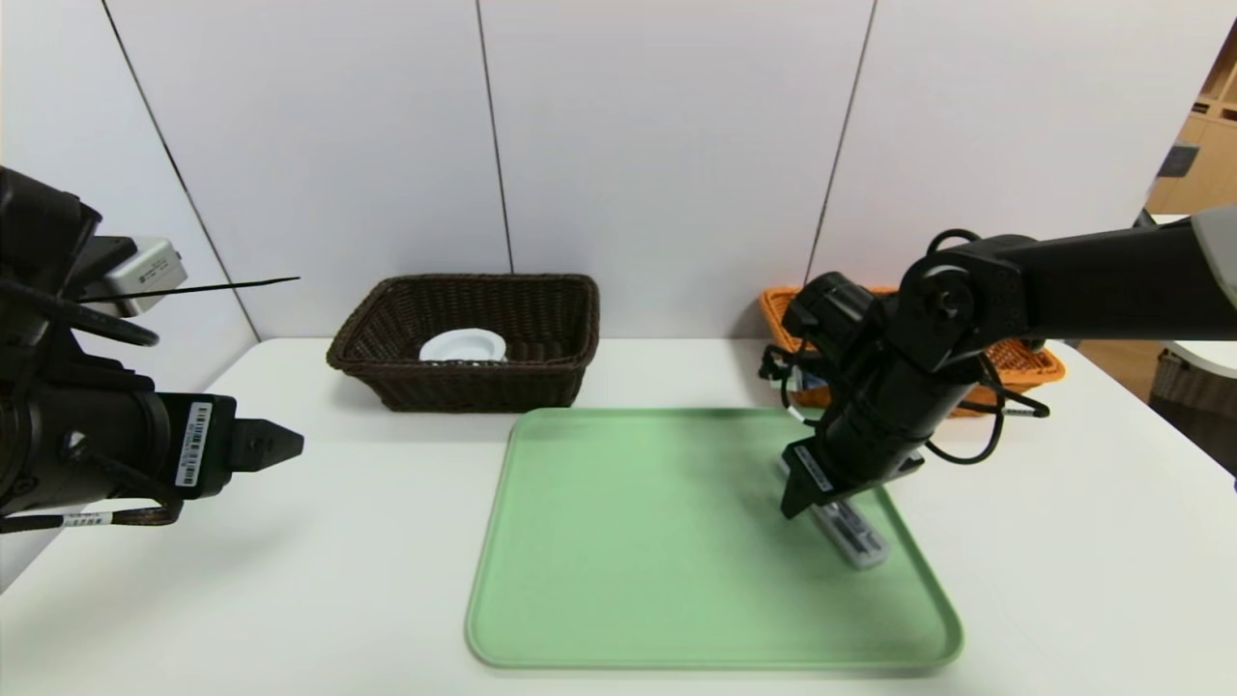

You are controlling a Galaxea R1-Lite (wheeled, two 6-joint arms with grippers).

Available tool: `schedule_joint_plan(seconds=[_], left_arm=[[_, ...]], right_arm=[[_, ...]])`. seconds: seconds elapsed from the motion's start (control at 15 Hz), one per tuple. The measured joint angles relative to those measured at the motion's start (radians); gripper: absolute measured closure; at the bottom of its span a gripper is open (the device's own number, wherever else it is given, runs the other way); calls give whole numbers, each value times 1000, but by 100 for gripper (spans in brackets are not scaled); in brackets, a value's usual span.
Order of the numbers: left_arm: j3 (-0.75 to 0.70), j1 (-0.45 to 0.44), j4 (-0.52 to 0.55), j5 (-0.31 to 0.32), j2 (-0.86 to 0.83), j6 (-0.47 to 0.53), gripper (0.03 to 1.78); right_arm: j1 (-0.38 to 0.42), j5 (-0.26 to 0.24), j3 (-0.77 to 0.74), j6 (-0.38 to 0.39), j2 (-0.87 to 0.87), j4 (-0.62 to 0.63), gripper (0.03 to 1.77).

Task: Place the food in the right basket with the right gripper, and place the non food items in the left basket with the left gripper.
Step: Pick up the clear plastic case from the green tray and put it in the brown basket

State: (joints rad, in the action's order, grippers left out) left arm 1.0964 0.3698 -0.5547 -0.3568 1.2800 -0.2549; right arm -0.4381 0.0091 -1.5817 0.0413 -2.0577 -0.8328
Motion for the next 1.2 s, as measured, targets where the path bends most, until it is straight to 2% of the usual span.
schedule_joint_plan(seconds=[0.13,0.27,0.87,1.0,1.2], left_arm=[[1,0,0,0,-1,0,12],[5,0,1,0,-3,0,12],[3,0,1,0,-7,1,12],[0,0,1,0,-7,0,12],[-5,0,0,0,-9,-1,12]], right_arm=[[-1,0,0,0,-2,-1,98],[0,0,2,0,-2,-2,126],[-24,1,-4,0,43,0,126],[-53,4,-59,5,85,0,126],[-107,3,-224,54,122,-1,126]])
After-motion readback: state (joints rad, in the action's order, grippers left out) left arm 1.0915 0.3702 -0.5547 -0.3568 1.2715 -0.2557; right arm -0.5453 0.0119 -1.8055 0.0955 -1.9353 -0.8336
